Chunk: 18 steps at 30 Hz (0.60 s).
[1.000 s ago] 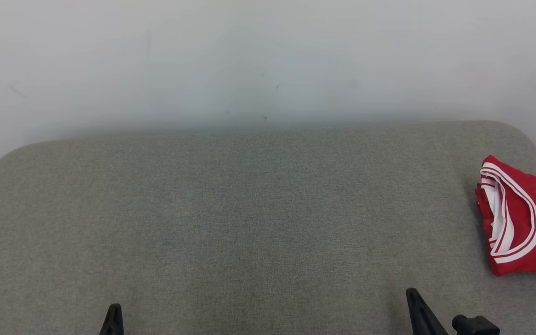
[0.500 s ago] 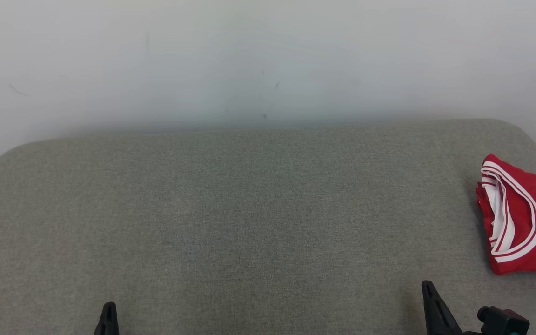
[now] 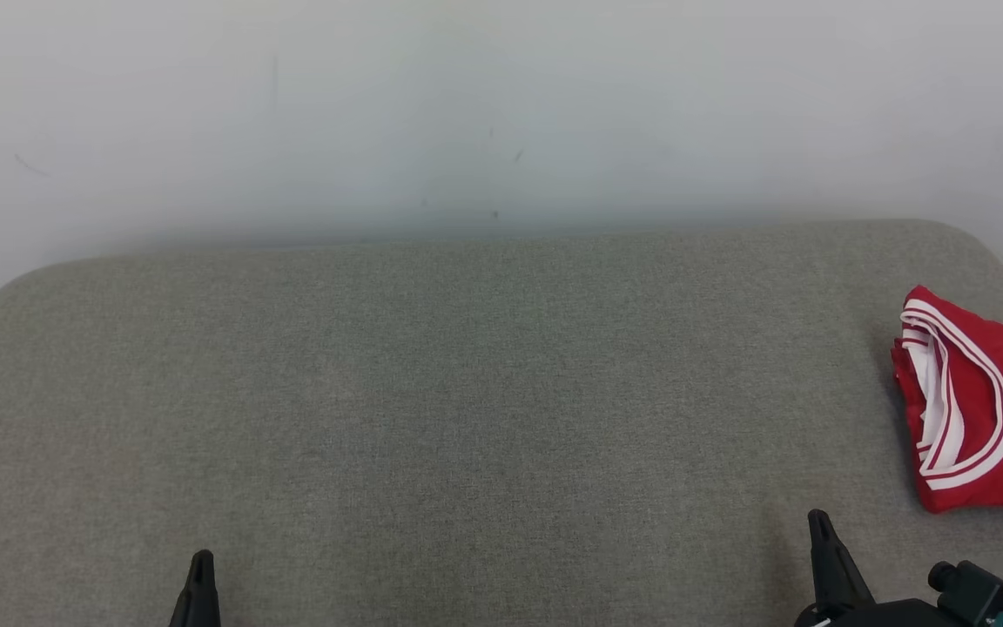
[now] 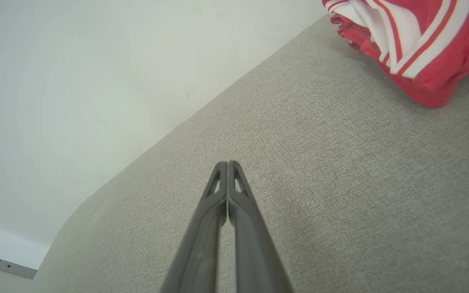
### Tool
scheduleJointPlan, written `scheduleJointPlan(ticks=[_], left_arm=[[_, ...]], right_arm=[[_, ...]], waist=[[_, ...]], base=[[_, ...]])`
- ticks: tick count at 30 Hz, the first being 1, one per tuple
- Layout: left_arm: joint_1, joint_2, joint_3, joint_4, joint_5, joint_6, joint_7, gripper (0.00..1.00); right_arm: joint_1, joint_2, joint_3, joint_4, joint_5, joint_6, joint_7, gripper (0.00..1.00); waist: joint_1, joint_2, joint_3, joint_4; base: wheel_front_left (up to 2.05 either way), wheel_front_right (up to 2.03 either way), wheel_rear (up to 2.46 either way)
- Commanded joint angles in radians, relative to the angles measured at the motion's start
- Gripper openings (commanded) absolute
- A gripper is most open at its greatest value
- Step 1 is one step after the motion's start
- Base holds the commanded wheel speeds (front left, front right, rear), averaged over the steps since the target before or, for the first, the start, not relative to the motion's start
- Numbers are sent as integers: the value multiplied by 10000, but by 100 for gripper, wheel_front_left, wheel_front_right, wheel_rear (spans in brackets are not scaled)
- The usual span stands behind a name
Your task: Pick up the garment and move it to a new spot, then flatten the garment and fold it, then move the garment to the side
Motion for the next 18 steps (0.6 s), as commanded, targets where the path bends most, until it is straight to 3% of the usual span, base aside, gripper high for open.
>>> scheduleJointPlan(ticks=[1, 18], left_arm=[[-292, 41, 65, -80, -435, -54, 104, 0], [-687, 52, 195, 105, -2670, -216, 698, 0]], right_arm=[[-254, 0, -87, -191, 460, -6, 89, 0], [-446, 15, -404, -391, 2725, -9, 667, 0]], waist=[[-1, 0, 7, 0], [-1, 0, 72, -7]], base=[[0, 0, 0], [0, 0, 0]])
